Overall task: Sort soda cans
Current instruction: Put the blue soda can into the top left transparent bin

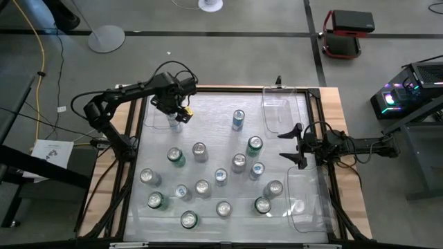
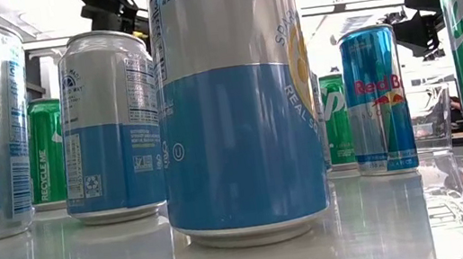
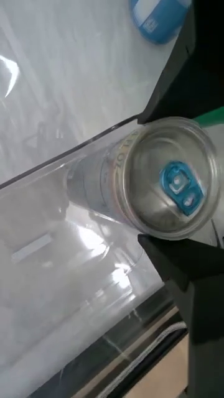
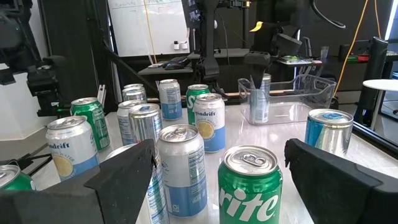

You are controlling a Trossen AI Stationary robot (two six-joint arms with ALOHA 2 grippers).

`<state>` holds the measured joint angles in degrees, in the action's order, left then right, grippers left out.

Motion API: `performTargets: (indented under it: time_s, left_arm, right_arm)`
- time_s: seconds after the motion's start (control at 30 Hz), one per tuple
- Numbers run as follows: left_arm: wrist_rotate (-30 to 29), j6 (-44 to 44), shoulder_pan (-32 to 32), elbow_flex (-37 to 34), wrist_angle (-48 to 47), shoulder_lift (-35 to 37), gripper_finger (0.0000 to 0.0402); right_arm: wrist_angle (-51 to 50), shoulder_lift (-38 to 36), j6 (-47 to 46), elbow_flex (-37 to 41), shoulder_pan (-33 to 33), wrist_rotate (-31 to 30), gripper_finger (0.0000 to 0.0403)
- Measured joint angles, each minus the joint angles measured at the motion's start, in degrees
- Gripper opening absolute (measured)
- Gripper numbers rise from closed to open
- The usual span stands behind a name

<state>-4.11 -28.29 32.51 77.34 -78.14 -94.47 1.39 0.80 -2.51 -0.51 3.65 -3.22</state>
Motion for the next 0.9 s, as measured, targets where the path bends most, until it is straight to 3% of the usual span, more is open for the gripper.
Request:
performTargets:
  time_s: [0.4, 0.73, 0.9]
  left_arm:
    - [2.3, 3.1, 0.5, 0.0, -2.7, 1.7, 0.0296]
    - [2.1, 4.1, 3.3, 0.0, -1.9, 13.1, 0.0297]
    - [3.7, 6.4, 0.7, 0.0, 1.0, 18.8, 0.0298]
  right_arm:
    - [0.0, 0.0, 0.0, 0.0, 0.0, 0.0, 0.035]
    - [0.0, 0.0, 0.0, 0.0, 0.0, 0.0, 0.035]
    - [0.0, 0.0, 0.0, 0.0, 0.0, 0.0, 0.035]
